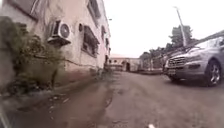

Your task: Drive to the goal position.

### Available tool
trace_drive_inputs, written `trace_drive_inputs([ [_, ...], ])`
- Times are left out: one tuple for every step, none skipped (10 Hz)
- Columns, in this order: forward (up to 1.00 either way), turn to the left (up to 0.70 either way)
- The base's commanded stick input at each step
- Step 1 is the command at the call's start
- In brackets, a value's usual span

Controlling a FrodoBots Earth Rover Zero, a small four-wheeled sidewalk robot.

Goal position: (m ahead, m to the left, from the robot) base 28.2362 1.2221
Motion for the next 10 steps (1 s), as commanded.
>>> trace_drive_inputs([
  [0.70, 0.00],
  [0.70, 0.00],
  [0.70, -0.26],
  [0.70, -0.11],
  [0.70, 0.00],
  [0.70, 0.00],
  [0.70, -0.04],
  [0.70, -0.12],
  [0.70, -0.21],
  [0.70, -0.02],
])
